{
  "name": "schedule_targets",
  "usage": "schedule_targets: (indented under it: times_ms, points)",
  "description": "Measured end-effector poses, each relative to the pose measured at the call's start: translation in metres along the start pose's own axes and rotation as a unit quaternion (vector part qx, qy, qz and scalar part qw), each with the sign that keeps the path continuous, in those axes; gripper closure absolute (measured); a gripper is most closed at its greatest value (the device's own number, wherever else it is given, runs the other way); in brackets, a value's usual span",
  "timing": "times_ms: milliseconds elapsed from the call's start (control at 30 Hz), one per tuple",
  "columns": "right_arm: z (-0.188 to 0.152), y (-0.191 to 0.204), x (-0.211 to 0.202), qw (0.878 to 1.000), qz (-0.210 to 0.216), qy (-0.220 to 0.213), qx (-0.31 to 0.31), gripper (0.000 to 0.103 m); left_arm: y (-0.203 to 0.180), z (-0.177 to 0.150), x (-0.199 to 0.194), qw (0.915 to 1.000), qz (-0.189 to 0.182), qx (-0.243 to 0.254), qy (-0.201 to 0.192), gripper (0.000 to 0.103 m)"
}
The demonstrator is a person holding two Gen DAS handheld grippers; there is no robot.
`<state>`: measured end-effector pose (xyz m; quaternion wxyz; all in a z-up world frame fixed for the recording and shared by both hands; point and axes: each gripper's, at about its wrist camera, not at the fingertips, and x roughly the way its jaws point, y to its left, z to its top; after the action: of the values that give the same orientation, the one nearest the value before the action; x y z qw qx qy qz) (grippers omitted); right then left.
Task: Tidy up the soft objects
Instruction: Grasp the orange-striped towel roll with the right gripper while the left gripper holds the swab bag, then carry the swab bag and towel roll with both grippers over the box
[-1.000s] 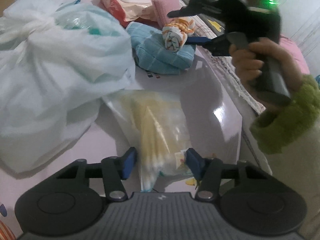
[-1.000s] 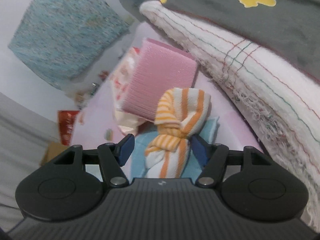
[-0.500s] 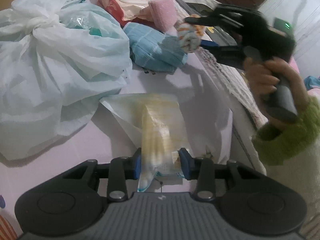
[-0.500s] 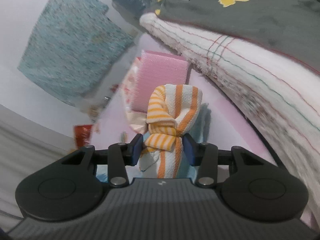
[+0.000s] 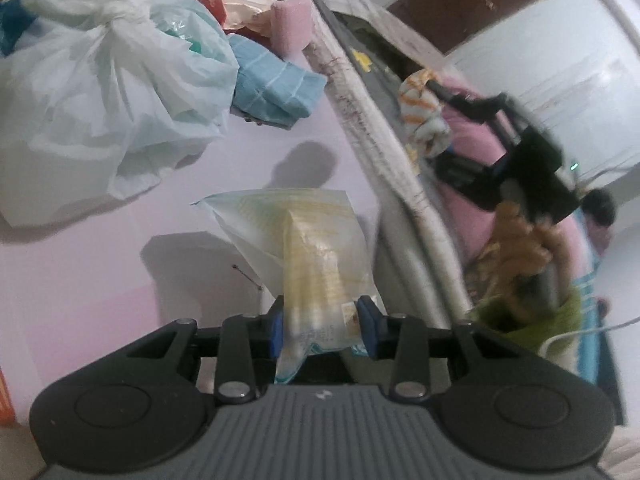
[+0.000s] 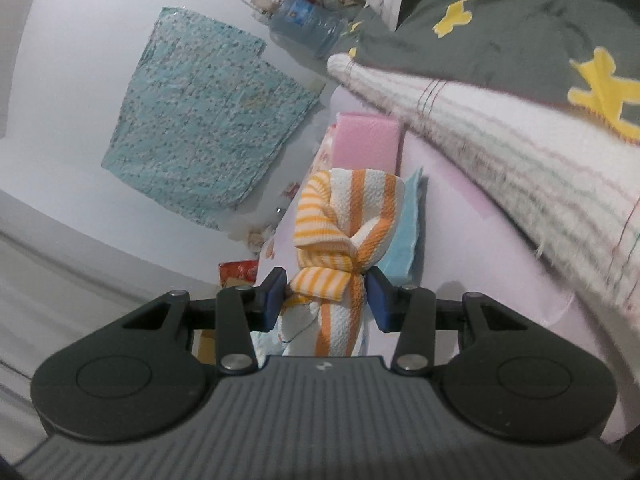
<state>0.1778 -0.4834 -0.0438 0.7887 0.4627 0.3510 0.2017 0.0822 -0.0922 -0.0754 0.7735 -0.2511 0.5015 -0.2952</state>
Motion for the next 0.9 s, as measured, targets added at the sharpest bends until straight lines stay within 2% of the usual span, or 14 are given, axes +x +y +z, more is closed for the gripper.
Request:
schedule_targets:
  times_ms: [167, 267, 367, 500, 633, 700, 900]
  points:
    - [-0.014, 0.030, 0.007, 0.999, 0.036, 0.021, -0.020, 0.061, -0.005, -0.007, -0.026, 0.9996, -0.017, -0.002, -0.023, 0.065]
    - [-0.026, 0.059, 0.015, 0.996, 0.062, 0.042, -0.043, 0.061, -0.008, -0.009, -0.058, 0.9983, -0.014, 0.006, -0.056, 0.065]
    - [-0.039, 0.093, 0.033, 0.991, 0.095, 0.070, -0.064, 0.061, -0.009, -0.009, -0.104, 0.9942, 0.001, 0.011, -0.107, 0.065]
    - [-0.057, 0.138, 0.064, 0.980, 0.128, 0.117, -0.096, 0.061, -0.001, -0.005, -0.172, 0.9810, 0.051, 0.005, -0.187, 0.065]
    - [-0.083, 0.184, 0.112, 0.965, 0.141, 0.176, -0.132, 0.061, 0.024, 0.007, -0.220, 0.9621, 0.137, -0.009, -0.236, 0.065]
    - [-0.096, 0.206, 0.141, 0.957, 0.139, 0.207, -0.150, 0.061, 0.048, 0.021, -0.230, 0.9544, 0.182, -0.026, -0.235, 0.065]
    - [-0.142, 0.260, 0.217, 0.930, 0.090, 0.286, -0.214, 0.061, 0.112, 0.061, -0.218, 0.9451, 0.264, -0.057, -0.184, 0.065]
